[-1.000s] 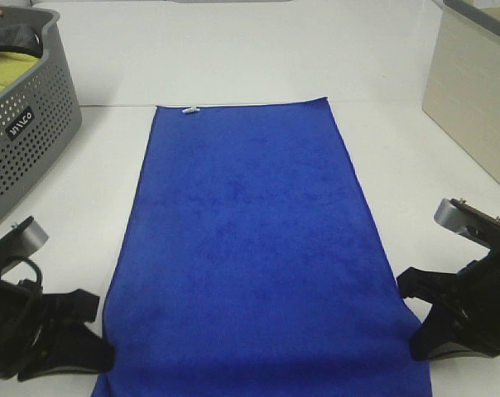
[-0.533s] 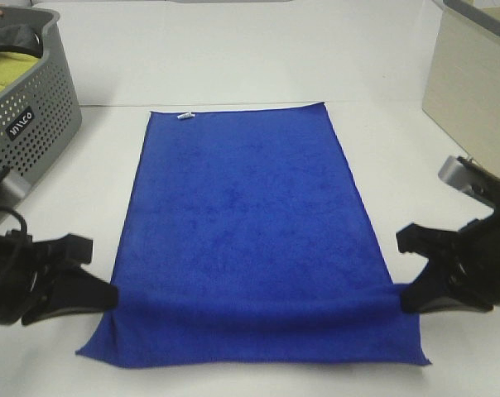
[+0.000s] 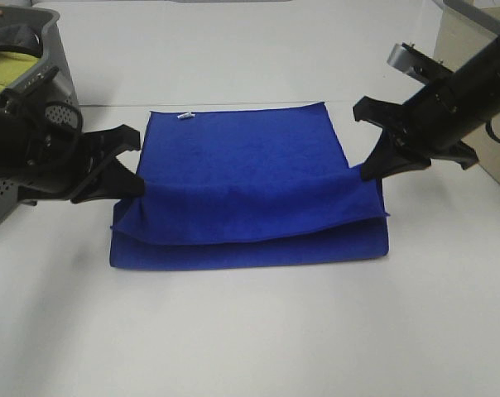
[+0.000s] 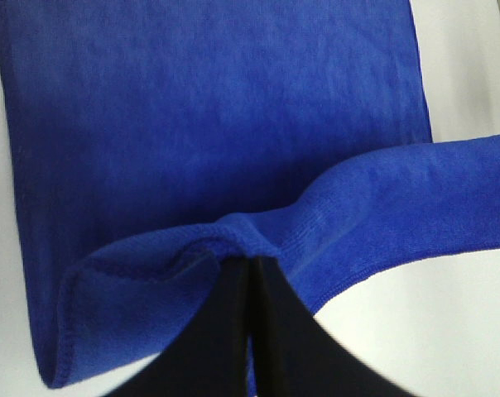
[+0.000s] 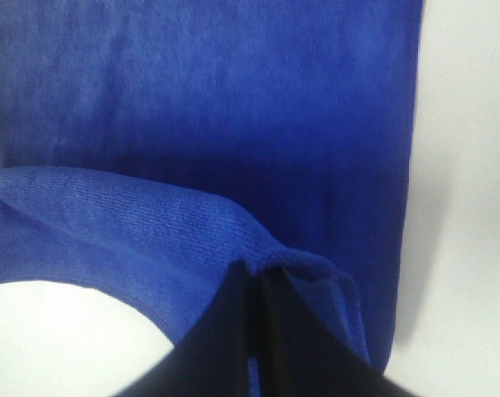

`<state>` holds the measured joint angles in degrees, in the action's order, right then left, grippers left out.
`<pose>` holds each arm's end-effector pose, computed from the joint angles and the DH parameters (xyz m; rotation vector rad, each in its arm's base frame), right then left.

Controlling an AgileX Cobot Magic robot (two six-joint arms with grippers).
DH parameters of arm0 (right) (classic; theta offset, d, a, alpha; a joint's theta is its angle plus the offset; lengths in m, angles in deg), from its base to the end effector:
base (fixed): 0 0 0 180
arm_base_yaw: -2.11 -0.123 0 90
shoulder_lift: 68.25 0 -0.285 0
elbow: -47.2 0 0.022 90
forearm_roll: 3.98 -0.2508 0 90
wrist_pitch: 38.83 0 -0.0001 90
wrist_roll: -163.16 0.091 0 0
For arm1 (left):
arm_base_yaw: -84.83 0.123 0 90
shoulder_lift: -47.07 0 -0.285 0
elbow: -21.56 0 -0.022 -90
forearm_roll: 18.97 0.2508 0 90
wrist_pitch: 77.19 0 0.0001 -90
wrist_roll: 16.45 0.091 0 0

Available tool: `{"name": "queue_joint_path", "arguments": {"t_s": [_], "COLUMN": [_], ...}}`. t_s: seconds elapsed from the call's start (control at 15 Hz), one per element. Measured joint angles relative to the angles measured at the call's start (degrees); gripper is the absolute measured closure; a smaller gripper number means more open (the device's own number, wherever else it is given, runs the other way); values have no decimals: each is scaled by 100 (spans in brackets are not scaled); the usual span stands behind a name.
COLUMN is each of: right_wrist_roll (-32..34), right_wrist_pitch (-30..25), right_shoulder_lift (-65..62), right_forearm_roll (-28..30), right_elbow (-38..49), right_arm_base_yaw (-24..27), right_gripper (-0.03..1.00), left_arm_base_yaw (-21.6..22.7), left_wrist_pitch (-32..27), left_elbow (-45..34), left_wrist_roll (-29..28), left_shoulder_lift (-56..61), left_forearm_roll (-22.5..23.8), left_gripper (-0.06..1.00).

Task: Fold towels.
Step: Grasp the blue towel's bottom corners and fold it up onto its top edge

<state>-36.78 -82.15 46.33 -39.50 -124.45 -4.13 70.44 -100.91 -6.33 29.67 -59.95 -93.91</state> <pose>0.3627 0.0762 0.1856 -0.0691 2.7867 0.6325 0.3097 -0.1160 0.1685 -0.1114 2.5418 -0.7967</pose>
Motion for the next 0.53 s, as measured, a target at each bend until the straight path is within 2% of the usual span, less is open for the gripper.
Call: {"name": "queue_joint_path", "arguments": {"t_s": [0.2,0.53], "right_wrist_roll": [223,384], "right_wrist_pitch": [-315,-596], "right_shoulder_lift": [831,2315], "right_forearm_roll": [275,401], "right_elbow": [-1467,-3747], "right_arm_base_yaw": [0,0], "right_gripper": [97,97], "left_arm_base_yaw": [80,504], "left_wrist_pitch": [-6,-23], "left_elbow": [1020,2687], "left_wrist_roll": [-120,-189], "left_shoulder_lift": [-785,-2000], "left_forearm_roll": [80,138], "left_gripper": [94,94]}}
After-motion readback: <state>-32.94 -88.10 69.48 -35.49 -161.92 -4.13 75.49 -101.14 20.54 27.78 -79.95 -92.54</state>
